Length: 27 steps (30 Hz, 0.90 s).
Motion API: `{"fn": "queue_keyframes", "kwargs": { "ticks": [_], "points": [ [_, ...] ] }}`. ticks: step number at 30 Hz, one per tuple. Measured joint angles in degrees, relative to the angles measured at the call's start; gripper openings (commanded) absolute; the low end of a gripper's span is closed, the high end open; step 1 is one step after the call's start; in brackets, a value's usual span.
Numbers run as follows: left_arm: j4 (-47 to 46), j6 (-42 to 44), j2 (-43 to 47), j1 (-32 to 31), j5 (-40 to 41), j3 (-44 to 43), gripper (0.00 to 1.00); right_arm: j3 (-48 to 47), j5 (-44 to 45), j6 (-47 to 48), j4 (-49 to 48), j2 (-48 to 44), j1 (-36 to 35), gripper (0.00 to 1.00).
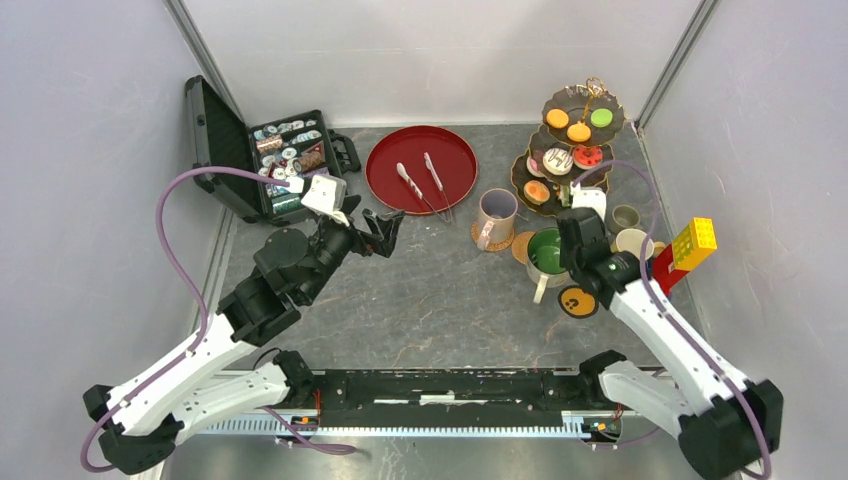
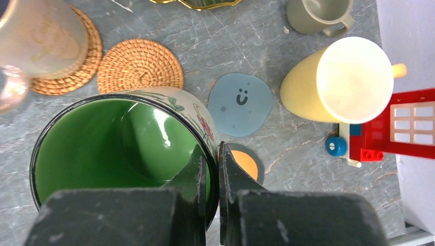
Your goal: Serve the afternoon tea
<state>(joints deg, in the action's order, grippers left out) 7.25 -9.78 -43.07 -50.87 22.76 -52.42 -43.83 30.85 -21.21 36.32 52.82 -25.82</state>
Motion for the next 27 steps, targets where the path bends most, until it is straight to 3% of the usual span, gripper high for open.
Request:
{"fn": "queue_keyframes", "kwargs": {
  "ticks": [5,12,27],
  "points": [
    [0.0,0.0,-0.4,0.2,0.1,0.0,1.00,-3.3,-8.6,6.5,-2.9,9.8,8.5,0.00],
    [0.0,0.0,-1.2,1.2,0.1,0.0,1.00,-5.3,-17.7,10.7,-8.5,14.8,16.6,0.00],
    [0.0,0.0,-2.2,2.1,-0.4,0.0,1.00,-6.8,-26.4,12.0,-16.2,23.0,20.1,0.00]
  ]
}}
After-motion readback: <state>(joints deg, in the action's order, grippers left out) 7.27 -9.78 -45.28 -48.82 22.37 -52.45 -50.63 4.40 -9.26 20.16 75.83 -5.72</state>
